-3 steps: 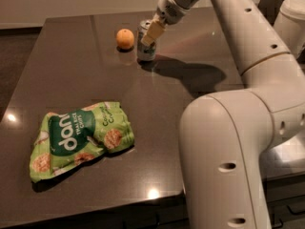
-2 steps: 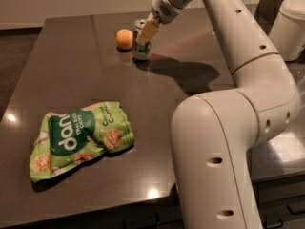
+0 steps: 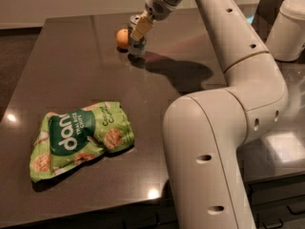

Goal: Move 7up can near orange

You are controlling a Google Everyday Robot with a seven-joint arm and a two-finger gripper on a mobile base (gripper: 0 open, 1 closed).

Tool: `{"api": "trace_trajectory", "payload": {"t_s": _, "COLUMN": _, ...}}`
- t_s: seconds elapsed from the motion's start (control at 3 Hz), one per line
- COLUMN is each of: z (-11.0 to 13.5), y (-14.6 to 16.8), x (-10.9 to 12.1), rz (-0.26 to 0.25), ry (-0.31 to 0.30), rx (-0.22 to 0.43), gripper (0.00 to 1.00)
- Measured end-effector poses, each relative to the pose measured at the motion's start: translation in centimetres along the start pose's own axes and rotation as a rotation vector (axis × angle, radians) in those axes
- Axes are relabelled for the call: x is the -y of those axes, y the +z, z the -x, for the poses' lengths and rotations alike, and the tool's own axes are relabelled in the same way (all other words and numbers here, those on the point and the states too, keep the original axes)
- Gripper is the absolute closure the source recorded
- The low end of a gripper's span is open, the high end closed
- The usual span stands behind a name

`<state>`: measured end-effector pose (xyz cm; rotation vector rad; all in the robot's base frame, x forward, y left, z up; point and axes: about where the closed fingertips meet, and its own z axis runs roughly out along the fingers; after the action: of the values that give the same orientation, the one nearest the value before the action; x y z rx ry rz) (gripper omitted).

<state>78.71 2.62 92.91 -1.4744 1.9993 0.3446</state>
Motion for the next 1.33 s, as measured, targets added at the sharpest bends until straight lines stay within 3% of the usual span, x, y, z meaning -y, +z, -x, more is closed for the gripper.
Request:
{"api": "trace_trajectory", "payload": {"t_s": 0.33, "z": 0.2, "y": -0.1, "x": 0.3, "rz": -0.022, "ry": 0.000, "rx": -0.021, "gripper": 1.00}}
{"api": "trace_trajectory", "payload": {"t_s": 1.0, "z": 0.0, "y": 0.7, "x": -0.5, "rz": -0.002, "ry": 0.000, "rx": -0.086, "gripper": 1.00}}
{"api": "trace_trajectory", "payload": {"t_s": 1.33, "z": 0.0, "y": 1.1, "x": -1.0, "rz": 0.016, "ry": 0.004, "rx": -0.105, "gripper": 0.85}}
